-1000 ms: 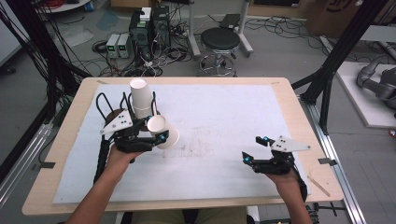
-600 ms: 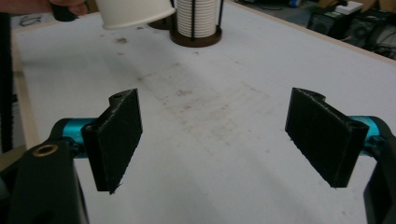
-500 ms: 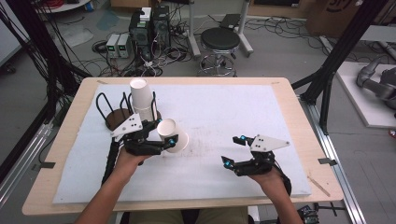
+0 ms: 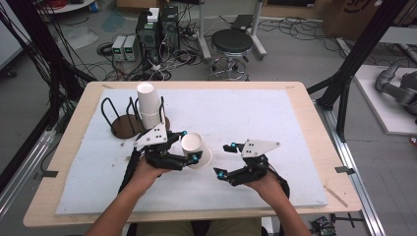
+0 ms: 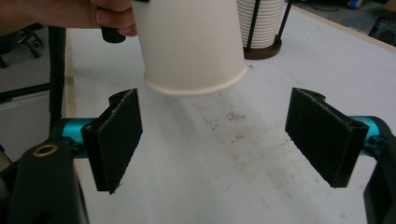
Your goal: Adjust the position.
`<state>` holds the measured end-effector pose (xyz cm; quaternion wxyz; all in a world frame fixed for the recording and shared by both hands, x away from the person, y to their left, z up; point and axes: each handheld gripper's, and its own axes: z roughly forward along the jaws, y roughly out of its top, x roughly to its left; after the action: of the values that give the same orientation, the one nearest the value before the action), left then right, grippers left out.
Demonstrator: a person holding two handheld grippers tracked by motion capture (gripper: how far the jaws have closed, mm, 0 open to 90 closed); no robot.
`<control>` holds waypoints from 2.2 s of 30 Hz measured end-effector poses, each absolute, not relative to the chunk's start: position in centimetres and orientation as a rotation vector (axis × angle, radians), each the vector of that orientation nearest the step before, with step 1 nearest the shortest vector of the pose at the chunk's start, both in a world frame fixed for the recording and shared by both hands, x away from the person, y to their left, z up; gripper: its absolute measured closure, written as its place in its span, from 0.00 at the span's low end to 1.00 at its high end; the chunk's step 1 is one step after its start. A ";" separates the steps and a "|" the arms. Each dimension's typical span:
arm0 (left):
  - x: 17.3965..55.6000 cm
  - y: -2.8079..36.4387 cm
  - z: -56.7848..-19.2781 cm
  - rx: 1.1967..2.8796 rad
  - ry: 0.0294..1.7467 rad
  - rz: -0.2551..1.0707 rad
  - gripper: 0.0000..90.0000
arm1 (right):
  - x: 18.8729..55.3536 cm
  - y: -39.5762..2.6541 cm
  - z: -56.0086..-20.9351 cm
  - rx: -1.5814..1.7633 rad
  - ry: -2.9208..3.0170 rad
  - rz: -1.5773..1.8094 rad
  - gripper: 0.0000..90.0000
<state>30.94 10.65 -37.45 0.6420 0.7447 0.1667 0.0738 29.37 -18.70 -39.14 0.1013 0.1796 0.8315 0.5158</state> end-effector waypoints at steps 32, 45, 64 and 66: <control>30.3 8.2 -37.6 1.680 0.288 0.074 0.37 | 29.4 -17.6 -40.3 0.457 2.499 1.619 0.25; 30.4 8.0 -38.0 1.733 0.358 0.046 0.17 | 29.6 -18.3 -40.0 0.429 2.537 1.575 0.32; 31.0 10.3 -38.4 1.786 0.327 0.024 0.17 | 30.2 -19.1 -38.8 0.391 2.614 1.368 0.32; 30.9 10.4 -38.3 1.792 0.319 0.015 0.17 | 30.4 -18.8 -38.5 0.360 2.642 1.330 0.32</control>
<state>30.92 10.41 -38.29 0.6136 0.7774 0.1383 0.0063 30.35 -18.84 -38.49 0.0810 0.1205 0.8838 0.4448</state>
